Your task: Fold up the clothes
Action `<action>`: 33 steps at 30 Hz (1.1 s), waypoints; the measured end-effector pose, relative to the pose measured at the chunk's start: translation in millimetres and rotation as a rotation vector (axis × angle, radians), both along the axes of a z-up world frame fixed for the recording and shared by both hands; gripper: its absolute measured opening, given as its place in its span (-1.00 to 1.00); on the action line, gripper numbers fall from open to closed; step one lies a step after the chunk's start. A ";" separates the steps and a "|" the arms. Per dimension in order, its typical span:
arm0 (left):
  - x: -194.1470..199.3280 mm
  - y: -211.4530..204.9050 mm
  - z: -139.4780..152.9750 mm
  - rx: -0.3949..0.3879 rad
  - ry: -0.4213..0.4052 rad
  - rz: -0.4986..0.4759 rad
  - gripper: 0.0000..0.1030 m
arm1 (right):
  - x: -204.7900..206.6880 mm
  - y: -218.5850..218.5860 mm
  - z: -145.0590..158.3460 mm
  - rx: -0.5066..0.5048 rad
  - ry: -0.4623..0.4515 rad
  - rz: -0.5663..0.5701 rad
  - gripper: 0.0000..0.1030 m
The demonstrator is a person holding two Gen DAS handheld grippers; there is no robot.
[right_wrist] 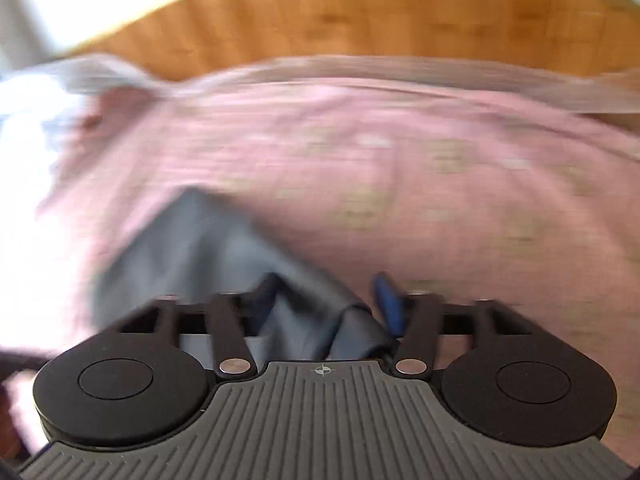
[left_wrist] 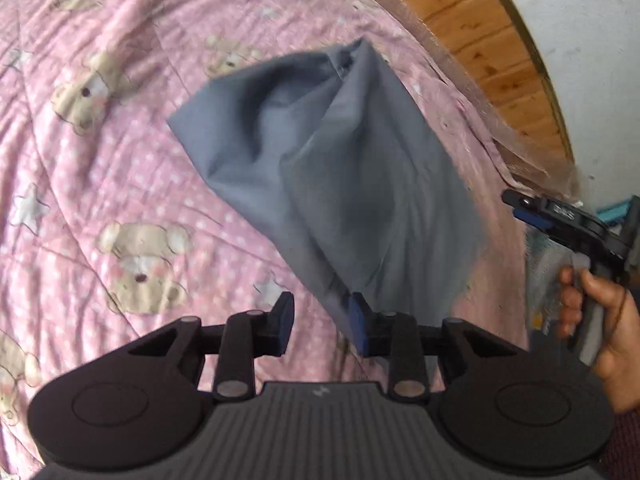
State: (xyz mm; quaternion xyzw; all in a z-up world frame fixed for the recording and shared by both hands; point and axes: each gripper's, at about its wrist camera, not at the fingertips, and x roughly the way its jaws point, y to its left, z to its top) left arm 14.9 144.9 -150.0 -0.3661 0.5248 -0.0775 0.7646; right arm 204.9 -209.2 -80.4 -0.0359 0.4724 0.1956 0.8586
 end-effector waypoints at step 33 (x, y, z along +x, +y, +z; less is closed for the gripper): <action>157.0 -42.7 13.3 0.423 -0.268 -0.398 0.12 | -117.2 7.1 -34.2 0.340 -0.124 -0.396 -0.12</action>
